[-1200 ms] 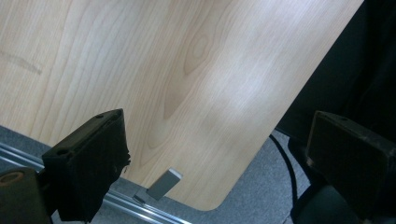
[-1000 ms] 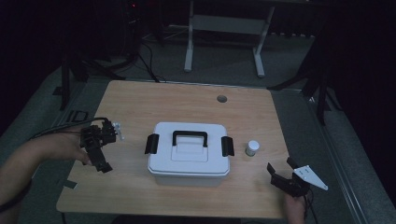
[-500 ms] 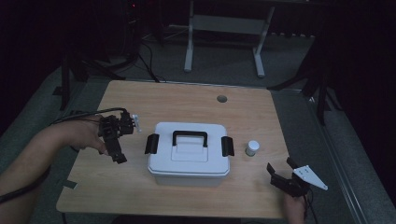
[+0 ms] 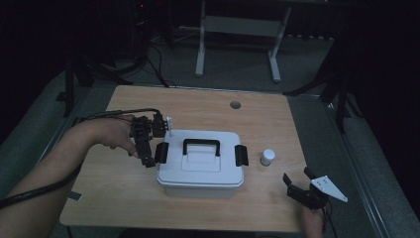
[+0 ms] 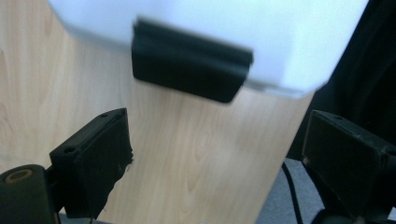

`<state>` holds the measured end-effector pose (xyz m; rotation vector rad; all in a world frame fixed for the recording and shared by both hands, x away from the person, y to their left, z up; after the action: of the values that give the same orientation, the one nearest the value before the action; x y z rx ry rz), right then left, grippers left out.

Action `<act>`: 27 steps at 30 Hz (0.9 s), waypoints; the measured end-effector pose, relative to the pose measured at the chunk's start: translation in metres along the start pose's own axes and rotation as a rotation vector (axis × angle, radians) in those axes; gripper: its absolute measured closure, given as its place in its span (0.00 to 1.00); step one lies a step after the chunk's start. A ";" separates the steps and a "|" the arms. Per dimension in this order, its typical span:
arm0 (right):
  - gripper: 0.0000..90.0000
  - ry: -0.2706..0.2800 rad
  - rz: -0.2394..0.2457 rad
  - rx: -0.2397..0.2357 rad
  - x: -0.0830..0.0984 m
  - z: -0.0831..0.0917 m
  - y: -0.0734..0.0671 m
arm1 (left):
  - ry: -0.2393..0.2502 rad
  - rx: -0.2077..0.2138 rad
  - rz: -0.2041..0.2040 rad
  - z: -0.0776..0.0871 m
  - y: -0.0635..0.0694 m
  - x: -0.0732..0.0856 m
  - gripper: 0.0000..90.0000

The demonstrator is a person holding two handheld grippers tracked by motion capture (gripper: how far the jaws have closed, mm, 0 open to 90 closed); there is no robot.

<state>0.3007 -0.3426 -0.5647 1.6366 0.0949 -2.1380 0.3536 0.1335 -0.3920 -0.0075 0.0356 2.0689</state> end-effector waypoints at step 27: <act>0.14 0.009 0.000 -0.014 0.000 0.000 0.000 | 0.020 -0.029 -0.145 -0.005 0.014 -0.065 0.16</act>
<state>0.3003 -0.3427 -0.5646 1.6381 0.1131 -2.1257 0.3722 0.0693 -0.3951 -0.0479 0.0169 1.9243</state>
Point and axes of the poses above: each handheld gripper's, and its own axes: z roughly backward along the jaws, x roughly out of its underside, y roughly to its right, the point moved 4 cm from there along -z, roughly forward along the jaws, and after that the axes turned 13 degrees about z, right-handed, at the moved point
